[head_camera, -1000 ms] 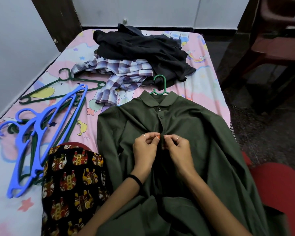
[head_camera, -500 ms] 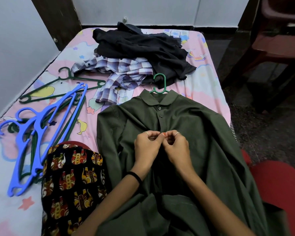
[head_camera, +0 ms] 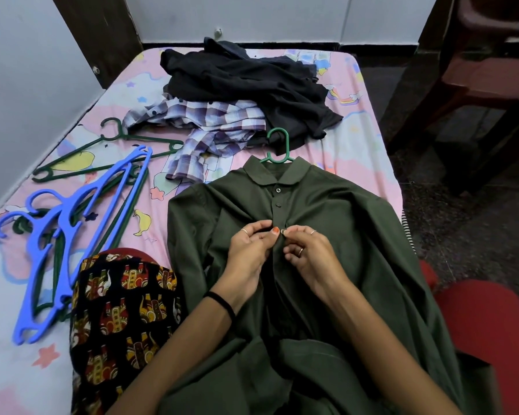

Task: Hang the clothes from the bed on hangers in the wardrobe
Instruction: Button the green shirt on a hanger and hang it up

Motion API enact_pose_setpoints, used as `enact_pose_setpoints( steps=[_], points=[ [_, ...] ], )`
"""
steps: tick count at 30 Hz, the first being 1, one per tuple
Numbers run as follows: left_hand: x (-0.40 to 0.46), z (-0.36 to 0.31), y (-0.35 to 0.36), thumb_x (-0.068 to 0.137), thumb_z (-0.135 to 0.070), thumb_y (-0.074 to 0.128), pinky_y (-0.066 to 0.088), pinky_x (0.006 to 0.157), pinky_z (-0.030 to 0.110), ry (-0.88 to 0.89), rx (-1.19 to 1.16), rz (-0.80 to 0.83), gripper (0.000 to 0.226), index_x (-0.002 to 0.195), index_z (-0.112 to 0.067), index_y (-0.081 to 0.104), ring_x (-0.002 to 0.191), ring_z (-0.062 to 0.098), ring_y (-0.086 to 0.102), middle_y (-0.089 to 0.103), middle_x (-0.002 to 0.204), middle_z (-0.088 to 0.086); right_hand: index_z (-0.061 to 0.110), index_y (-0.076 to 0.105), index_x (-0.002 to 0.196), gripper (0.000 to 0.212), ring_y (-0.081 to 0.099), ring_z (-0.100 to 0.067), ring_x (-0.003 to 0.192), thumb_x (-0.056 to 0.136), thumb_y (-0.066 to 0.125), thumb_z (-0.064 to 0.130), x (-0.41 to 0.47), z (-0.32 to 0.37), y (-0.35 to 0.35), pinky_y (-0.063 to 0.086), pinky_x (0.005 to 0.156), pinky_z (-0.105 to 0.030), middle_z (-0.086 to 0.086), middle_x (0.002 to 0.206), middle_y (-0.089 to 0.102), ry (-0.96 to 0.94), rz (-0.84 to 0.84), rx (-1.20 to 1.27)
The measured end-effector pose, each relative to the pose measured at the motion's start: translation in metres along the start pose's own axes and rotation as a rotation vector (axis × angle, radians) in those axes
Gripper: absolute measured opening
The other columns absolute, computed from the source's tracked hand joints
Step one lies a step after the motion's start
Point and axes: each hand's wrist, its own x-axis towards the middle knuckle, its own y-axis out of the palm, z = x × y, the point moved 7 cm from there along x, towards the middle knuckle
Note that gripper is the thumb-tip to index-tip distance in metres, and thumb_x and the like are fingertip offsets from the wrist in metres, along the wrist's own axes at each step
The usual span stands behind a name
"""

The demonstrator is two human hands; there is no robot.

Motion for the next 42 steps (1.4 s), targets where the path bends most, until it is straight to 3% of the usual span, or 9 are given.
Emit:
enact_pose_setpoints(
  steps=[4,8,13,16,23,28,31,36,42],
  points=[
    [0.003,-0.013,0.008,0.089,0.003,0.060,0.053,0.068,0.018,-0.006,0.040,0.033,0.018,0.102,-0.009,0.058,0.067,0.007,0.065,0.066,0.078,0.004,0.013,0.052,0.088,0.011,0.051,-0.007,0.051,0.092,0.062,0.015,0.000,0.006,-0.011,0.044,0.049,-0.018,-0.004,0.072,0.056,-0.081,-0.115,-0.170],
    [0.014,-0.048,0.024,0.086,0.001,0.065,0.051,0.066,0.016,0.060,0.160,0.077,0.021,0.100,-0.014,0.058,0.071,0.006,0.060,0.065,0.076,0.001,0.018,0.050,0.090,0.032,0.052,-0.010,0.064,0.080,0.074,0.037,-0.025,0.034,-0.012,0.045,0.065,-0.027,0.002,0.077,0.057,-0.354,-0.228,-0.689],
    [0.024,-0.084,0.061,0.085,0.001,0.067,0.052,0.062,0.015,0.160,0.300,0.109,0.019,0.090,-0.015,0.058,0.065,0.006,0.058,0.060,0.069,0.001,0.017,0.038,0.117,0.064,0.050,-0.026,0.102,0.072,0.074,0.046,-0.048,0.038,0.009,0.045,0.089,-0.041,-0.003,0.119,0.042,-0.619,-0.273,-1.461],
    [0.029,-0.087,0.077,0.084,0.003,0.067,0.052,0.060,0.016,0.195,0.365,0.098,0.019,0.090,-0.013,0.058,0.064,0.006,0.057,0.057,0.070,0.002,0.014,0.036,0.123,0.074,0.055,-0.036,0.097,0.065,0.076,0.039,-0.049,0.044,0.010,0.050,0.077,-0.044,-0.014,0.131,0.043,-0.757,-0.413,-1.625],
    [0.029,-0.059,0.070,0.089,0.000,0.061,0.050,0.060,0.014,0.135,0.368,0.065,0.015,0.087,-0.015,0.058,0.065,0.006,0.058,0.061,0.075,0.000,0.007,0.058,0.097,0.023,0.058,-0.033,0.087,0.075,0.063,0.014,-0.045,0.041,-0.008,0.049,0.062,-0.040,-0.009,0.101,0.055,-0.658,-0.470,-1.597],
    [0.025,-0.042,0.063,0.096,-0.012,0.053,0.046,0.056,0.013,0.066,0.512,0.172,0.014,0.109,-0.014,0.057,0.067,0.008,0.060,0.065,0.086,0.000,0.018,0.065,0.080,0.005,0.061,-0.019,0.079,0.079,0.064,0.013,-0.030,0.034,-0.062,0.045,0.072,-0.027,-0.006,0.089,0.068,-0.368,-0.395,-1.040],
    [0.019,-0.032,0.055,0.096,-0.011,0.052,0.043,0.052,0.014,0.079,0.575,0.179,0.009,0.103,-0.015,0.054,0.063,0.006,0.058,0.066,0.083,-0.001,0.019,0.068,0.073,0.008,0.063,-0.018,0.070,0.071,0.069,0.026,-0.026,0.025,-0.079,0.051,0.073,-0.035,-0.003,0.073,0.071,-0.166,-0.318,-0.762],
    [0.010,0.000,0.036,0.083,-0.008,0.066,0.043,0.058,0.011,0.286,1.117,0.169,0.011,0.082,-0.017,0.060,0.057,0.002,0.056,0.061,0.064,-0.006,0.024,0.066,0.072,0.023,0.060,-0.017,0.067,0.057,0.063,0.041,-0.022,0.020,-0.079,0.053,0.076,-0.044,0.000,0.069,0.068,-0.158,-0.279,-0.749],
    [-0.007,0.030,0.038,0.089,-0.022,0.059,0.048,0.082,0.040,0.397,1.604,0.196,0.018,0.105,-0.016,0.057,0.102,0.028,0.058,0.057,0.110,0.005,0.016,0.062,0.075,0.011,0.052,-0.008,0.067,0.080,0.069,0.022,-0.025,0.026,-0.071,0.040,0.065,-0.018,0.001,0.076,0.062,-0.297,-0.259,-0.925]
  ],
)
